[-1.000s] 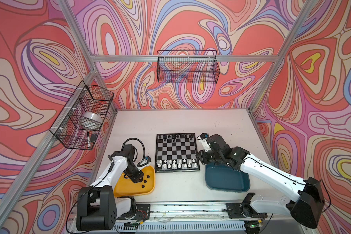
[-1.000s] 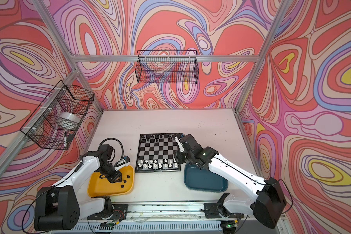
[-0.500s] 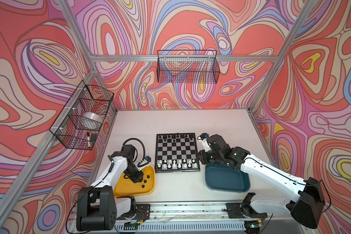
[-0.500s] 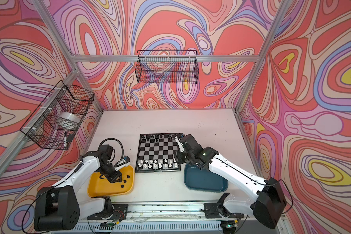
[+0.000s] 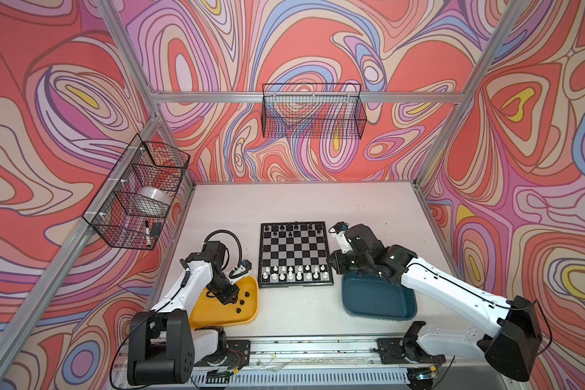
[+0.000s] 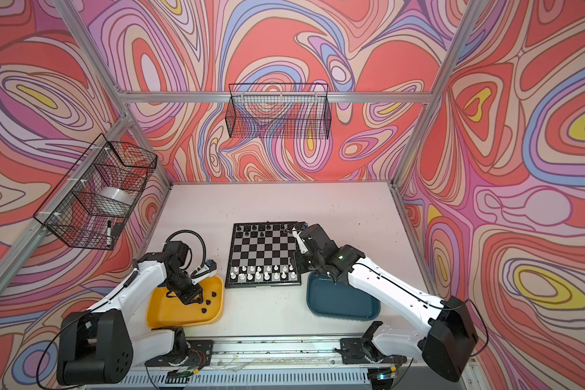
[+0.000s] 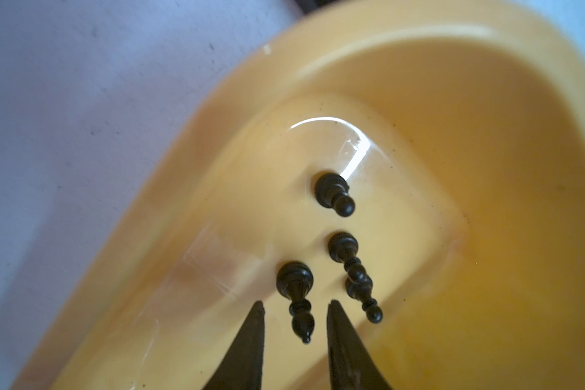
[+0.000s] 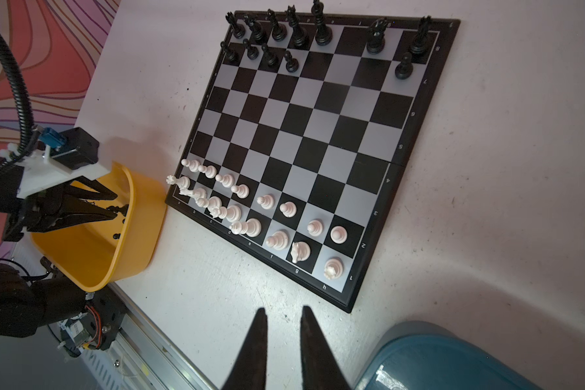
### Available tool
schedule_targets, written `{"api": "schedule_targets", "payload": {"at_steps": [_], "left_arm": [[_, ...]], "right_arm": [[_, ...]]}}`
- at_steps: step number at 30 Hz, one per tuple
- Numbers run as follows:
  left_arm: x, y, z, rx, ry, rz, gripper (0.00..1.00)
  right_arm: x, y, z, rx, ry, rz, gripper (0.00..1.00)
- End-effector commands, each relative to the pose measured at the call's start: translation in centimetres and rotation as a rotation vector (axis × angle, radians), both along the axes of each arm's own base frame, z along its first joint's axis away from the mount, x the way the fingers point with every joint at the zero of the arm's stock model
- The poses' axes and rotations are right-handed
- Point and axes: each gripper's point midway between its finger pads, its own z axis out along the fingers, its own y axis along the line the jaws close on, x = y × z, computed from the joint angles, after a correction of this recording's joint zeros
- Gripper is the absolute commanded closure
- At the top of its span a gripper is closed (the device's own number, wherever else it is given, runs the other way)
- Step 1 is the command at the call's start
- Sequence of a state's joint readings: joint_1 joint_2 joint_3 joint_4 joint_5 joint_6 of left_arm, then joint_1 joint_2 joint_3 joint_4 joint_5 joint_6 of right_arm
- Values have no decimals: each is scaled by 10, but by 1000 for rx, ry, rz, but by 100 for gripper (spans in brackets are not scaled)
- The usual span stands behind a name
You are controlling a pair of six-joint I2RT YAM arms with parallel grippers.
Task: Set up the chess pieces on the board
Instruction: 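Close the left gripper on the black pawn in the yellow tray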
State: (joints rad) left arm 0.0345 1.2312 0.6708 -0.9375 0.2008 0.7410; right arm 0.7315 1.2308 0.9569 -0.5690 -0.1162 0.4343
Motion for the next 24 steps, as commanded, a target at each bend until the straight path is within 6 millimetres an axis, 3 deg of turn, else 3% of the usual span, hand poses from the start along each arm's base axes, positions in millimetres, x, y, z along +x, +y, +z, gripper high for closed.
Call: {"api": "schedule_targets", "payload": {"at_steps": [1,11,18,24], "left_arm": [[-5,1,-4,2,13,-20,68],[-4,1,-6,2,20,-19,75],[-4,2,-5,11,15,-18,88],[-4,3,0,13,5,-14,90]], "right_arm": [[0,-3,-1,-6,-4,-7,82],[1,-5,1,-9,-11,-7,82],[0,-5,0,-7,-8,-8,82],[-1,-5,0,-8,-8,-7,82]]}}
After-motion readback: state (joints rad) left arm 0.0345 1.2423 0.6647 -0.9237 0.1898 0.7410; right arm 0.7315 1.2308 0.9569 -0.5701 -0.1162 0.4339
